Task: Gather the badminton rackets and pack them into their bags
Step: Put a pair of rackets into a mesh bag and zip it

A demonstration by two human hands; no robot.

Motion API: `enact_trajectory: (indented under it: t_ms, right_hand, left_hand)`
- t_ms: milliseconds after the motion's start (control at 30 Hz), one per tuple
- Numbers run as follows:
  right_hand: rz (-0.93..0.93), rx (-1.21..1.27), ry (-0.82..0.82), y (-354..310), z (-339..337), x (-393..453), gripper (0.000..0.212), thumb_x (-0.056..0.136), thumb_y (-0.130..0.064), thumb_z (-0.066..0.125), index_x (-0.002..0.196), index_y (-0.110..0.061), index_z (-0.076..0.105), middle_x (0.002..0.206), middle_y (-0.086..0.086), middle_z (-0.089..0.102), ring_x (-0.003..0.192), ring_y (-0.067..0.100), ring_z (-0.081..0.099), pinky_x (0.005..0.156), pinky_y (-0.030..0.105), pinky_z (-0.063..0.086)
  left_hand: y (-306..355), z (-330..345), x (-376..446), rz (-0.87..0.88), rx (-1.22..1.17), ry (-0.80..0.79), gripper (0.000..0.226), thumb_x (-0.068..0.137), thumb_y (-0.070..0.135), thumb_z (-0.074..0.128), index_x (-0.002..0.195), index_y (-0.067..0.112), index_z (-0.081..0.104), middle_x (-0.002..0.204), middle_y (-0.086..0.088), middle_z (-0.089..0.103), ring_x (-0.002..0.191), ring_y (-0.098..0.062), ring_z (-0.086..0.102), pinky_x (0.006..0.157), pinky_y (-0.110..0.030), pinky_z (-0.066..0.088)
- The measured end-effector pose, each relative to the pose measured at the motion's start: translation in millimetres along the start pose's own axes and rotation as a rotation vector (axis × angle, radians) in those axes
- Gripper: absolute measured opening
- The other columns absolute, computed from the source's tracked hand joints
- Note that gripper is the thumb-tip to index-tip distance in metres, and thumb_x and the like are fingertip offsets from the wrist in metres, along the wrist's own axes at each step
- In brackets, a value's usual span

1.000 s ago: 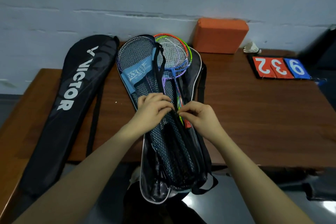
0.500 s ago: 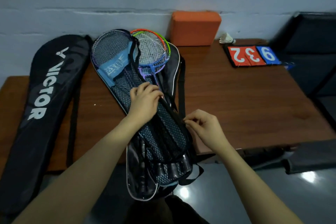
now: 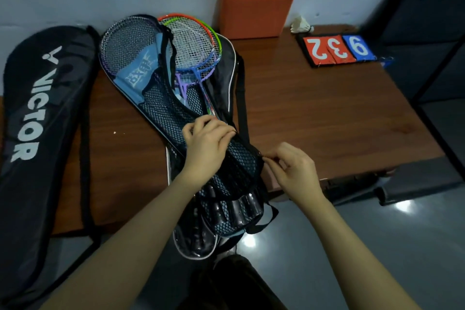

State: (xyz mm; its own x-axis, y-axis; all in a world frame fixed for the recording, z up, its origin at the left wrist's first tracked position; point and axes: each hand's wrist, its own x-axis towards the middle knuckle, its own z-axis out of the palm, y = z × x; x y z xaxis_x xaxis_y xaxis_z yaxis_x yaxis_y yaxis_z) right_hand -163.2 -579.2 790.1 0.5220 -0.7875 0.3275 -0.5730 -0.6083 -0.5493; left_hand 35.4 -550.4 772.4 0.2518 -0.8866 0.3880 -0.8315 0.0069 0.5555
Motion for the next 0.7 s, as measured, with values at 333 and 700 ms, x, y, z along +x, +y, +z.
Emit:
enact_trajectory:
  t_ms: [333, 700]
  right_hand:
    - [0.24, 0.088, -0.032, -1, 1, -31, 0.03, 0.086, -0.033, 0.063, 0.067, -0.011, 0.056, 0.066, 0.0, 0.054, 0.06, 0.02, 0.052, 0.055, 0.043, 0.046]
    - [0.213, -0.208, -0.176, -3, 43, 39, 0.037, 0.092, -0.041, 0.052, 0.124, -0.022, 0.051, 0.113, 0.0, 0.06, 0.105, 0.025, 0.052, 0.081, 0.038, 0.038]
  left_hand:
    - [16, 0, 17, -0.031, -0.048, -0.072, 0.015, 0.09, 0.027, 0.058, 0.095, 0.022, 0.071, 0.107, 0.008, 0.065, 0.119, -0.022, 0.043, 0.091, -0.032, 0.013]
    - [-24, -8, -36, -0.486, -0.049, -0.337, 0.057, 0.095, 0.035, 0.045, 0.143, 0.016, 0.023, 0.147, -0.01, 0.022, 0.135, -0.027, 0.024, 0.11, -0.043, 0.025]
